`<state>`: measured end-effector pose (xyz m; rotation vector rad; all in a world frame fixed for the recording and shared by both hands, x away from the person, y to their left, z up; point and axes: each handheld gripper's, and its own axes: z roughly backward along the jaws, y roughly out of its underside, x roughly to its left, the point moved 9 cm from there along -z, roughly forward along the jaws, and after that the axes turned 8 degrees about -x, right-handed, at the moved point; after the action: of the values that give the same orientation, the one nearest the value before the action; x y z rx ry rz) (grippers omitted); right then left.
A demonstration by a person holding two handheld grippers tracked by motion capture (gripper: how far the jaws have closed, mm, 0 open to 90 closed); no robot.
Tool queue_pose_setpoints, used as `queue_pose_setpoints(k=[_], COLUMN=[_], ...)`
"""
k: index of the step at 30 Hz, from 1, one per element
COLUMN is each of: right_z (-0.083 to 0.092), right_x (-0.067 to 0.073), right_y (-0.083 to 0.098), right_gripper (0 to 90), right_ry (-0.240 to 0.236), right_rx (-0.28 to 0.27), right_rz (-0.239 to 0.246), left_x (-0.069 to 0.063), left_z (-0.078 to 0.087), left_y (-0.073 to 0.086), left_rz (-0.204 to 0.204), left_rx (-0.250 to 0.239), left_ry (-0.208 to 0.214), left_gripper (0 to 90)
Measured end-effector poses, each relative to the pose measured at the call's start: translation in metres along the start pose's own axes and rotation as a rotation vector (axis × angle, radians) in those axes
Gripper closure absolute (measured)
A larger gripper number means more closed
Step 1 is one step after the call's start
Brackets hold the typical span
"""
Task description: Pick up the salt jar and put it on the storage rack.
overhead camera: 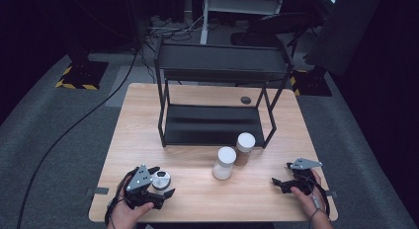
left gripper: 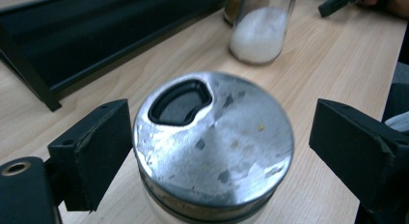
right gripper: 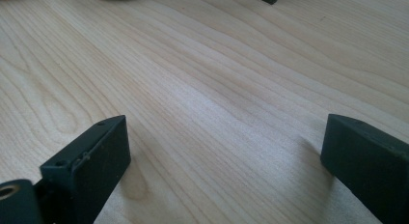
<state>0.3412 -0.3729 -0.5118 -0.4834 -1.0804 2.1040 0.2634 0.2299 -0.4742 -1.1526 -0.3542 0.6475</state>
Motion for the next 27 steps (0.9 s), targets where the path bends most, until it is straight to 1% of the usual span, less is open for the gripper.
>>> queue_pose_setpoints(k=[5, 6, 12, 16, 19, 21, 23, 24, 27], right_z=[0.0, 0.0, 0.0, 0.0, 0.0, 0.0, 0.0, 0.0, 0.0], right_x=[0.0, 0.0, 0.0, 0.0, 0.0, 0.0, 0.0, 0.0, 0.0], right_y=[0.0, 0.0, 0.0, 0.0, 0.0, 0.0, 0.0, 0.0, 0.0], right_gripper=[3.3, 3.4, 3.4, 3.3, 3.4, 3.4, 3.4, 3.4, 3.3], right_ry=[0.0, 0.0, 0.0, 0.0, 0.0, 0.0, 0.0, 0.0, 0.0], right_rx=[0.003, 0.003, 0.003, 0.003, 0.003, 0.003, 0.003, 0.003, 0.003], right_rz=[0.0, 0.0, 0.0, 0.0, 0.0, 0.0, 0.0, 0.0, 0.0], left_x=[0.001, 0.002, 0.003, 0.004, 0.003, 0.003, 0.005, 0.007, 0.007], left_z=[-0.004, -0.006, -0.009, -0.012, -0.014, -0.015, -0.014, -0.014, -0.014], left_y=[0.005, 0.007, 0.012, 0.016, 0.018, 0.02, 0.022, 0.024, 0.026], left_rz=[0.002, 0.008, 0.002, 0.013, 0.004, -0.002, 0.015, 0.023, 0.016], left_rx=[0.004, 0.007, 0.016, 0.029, 0.04, 0.04, 0.028, 0.021, 0.007], left_ry=[0.001, 0.002, -0.004, -0.001, -0.002, -0.014, -0.017, -0.007, -0.005], left_gripper=[9.5, 10.3, 13.8, 15.7, 18.7, 21.9, 26.8, 28.0, 28.1])
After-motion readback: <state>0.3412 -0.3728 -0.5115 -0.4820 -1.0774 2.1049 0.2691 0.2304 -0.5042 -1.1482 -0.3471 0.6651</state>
